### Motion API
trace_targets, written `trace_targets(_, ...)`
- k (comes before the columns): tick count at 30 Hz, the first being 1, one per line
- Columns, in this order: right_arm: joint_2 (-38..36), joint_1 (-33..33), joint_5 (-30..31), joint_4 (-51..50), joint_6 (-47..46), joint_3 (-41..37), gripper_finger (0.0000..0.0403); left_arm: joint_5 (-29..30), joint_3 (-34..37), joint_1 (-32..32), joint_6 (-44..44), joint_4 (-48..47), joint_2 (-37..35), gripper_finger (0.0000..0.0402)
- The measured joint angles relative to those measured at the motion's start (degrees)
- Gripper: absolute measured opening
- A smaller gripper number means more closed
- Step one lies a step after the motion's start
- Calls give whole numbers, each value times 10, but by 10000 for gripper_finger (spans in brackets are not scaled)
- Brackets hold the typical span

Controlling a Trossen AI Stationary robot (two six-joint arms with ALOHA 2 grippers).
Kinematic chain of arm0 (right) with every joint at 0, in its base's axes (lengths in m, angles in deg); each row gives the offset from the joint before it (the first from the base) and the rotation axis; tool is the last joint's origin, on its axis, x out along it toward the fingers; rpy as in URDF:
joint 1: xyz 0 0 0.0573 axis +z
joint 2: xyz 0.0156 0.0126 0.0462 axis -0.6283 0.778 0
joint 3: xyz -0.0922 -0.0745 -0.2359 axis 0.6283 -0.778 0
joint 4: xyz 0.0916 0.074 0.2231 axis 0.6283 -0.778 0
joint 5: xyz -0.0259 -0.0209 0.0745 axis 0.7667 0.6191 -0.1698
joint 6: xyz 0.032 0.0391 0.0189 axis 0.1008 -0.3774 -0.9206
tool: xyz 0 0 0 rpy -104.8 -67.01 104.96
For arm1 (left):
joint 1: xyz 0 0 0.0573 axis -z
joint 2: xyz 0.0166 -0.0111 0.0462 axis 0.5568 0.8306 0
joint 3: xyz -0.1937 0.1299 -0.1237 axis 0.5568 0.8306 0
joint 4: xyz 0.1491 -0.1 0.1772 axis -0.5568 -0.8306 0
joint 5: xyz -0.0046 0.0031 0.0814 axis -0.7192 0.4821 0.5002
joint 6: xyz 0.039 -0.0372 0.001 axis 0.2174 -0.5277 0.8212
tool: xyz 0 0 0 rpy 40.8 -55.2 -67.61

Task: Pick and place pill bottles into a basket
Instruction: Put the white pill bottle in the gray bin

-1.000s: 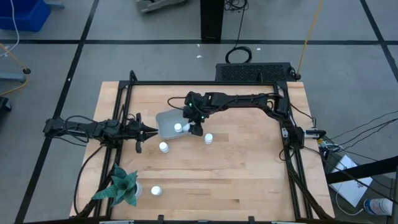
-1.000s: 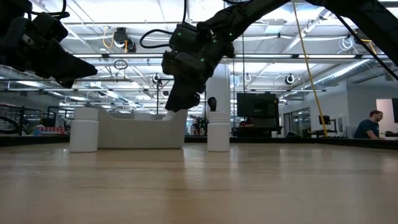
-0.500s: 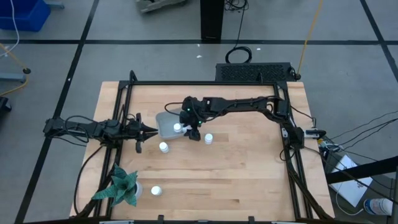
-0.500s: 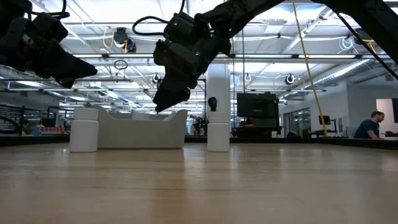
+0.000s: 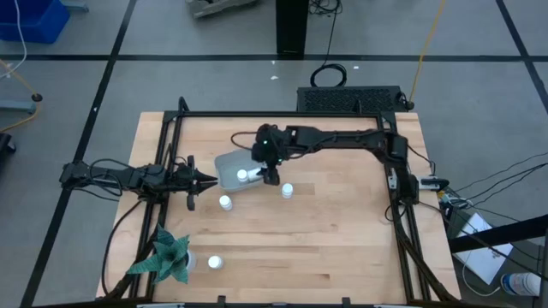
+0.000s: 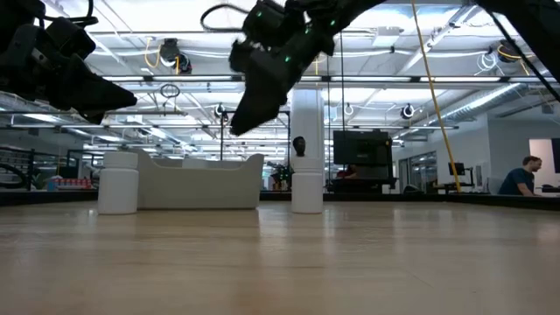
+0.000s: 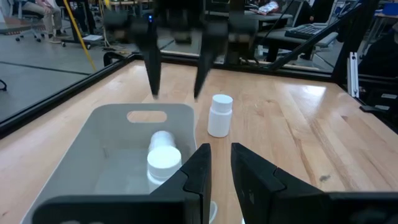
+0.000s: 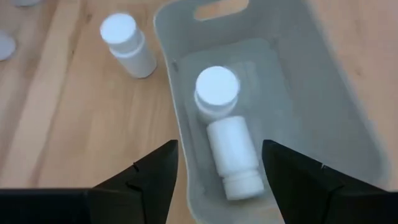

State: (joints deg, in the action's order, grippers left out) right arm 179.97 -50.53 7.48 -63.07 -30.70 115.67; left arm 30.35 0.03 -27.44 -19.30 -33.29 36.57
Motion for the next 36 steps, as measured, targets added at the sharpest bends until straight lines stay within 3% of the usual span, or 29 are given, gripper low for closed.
trace_targets(11, -152, 38, -3, -14, -23, -22, 224, -17, 0, 0, -10, -1, 0, 65)
trace_targets(17, -220, 57, 0, 31, -96, -181, 224, -26, 0, 0, -19, -2, 0, 65)
trace_targets(25, -310, 16, 5, 194, -207, -416, 224, -25, 0, 0, -21, -2, 0, 65)
trace_targets(31, -318, -15, -110, 300, -275, -498, 230, -13, 1, 0, -9, -1, 0, 65)
trace_targets(36, -316, -11, -106, 303, -273, -503, 253, -8, 1, 0, -4, 0, 0, 65)
